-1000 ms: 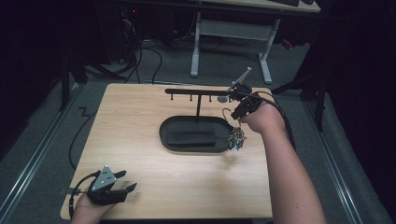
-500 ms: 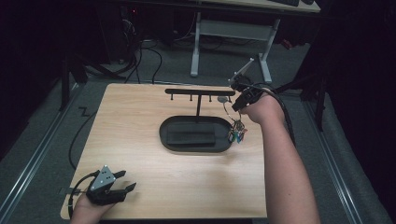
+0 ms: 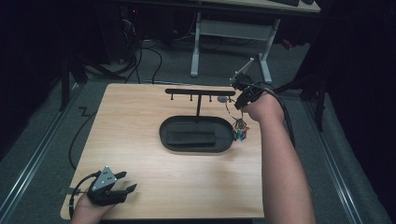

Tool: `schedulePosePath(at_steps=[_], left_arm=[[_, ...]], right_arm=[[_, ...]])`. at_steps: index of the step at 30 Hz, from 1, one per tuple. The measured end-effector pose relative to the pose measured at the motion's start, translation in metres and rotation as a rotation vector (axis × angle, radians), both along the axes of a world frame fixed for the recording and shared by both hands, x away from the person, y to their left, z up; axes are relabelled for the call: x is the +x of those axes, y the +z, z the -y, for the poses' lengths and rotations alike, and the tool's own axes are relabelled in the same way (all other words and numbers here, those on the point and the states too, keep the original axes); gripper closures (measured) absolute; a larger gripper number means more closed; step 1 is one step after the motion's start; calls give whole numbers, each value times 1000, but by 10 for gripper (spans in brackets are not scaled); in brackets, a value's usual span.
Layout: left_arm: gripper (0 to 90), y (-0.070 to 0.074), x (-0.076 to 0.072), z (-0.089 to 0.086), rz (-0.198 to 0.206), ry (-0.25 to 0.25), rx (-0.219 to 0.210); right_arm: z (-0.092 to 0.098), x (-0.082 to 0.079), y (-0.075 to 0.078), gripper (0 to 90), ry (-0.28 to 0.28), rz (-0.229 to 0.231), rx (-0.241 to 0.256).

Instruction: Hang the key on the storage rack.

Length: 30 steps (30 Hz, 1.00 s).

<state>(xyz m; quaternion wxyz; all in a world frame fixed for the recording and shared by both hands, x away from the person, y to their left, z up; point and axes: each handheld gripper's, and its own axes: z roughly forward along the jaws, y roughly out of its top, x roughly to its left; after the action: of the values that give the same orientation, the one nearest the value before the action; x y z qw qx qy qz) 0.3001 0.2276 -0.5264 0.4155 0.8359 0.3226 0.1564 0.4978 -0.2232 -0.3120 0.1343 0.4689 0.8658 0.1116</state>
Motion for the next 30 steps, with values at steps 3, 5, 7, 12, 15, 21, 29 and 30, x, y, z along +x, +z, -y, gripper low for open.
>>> schedulePosePath(at_steps=[3,5,7,12,15,21,29,30], left_arm=[[371,0,0,0,3,2,-4],[373,0,0,0,4,1,-3],[372,0,0,0,3,1,-3],[372,0,-1,-1,5,2,-3],[372,0,-1,-2,2,2,-4],[371,0,-1,-2,0,-1,2],[371,0,-1,-1,2,-4,7],[371,0,-2,-1,6,-2,6]], right_arm=[[-1,2,-3,874,3,7,-8],[-3,4,-5,874,-1,11,-19],[-4,5,-7,873,2,25,-29],[-5,8,-11,871,-12,36,-52],[-6,10,-12,870,-18,44,-71],[-7,12,-17,869,-24,37,-76],[-7,13,-26,861,-20,45,-74],[-7,13,-27,861,-18,44,-72]])
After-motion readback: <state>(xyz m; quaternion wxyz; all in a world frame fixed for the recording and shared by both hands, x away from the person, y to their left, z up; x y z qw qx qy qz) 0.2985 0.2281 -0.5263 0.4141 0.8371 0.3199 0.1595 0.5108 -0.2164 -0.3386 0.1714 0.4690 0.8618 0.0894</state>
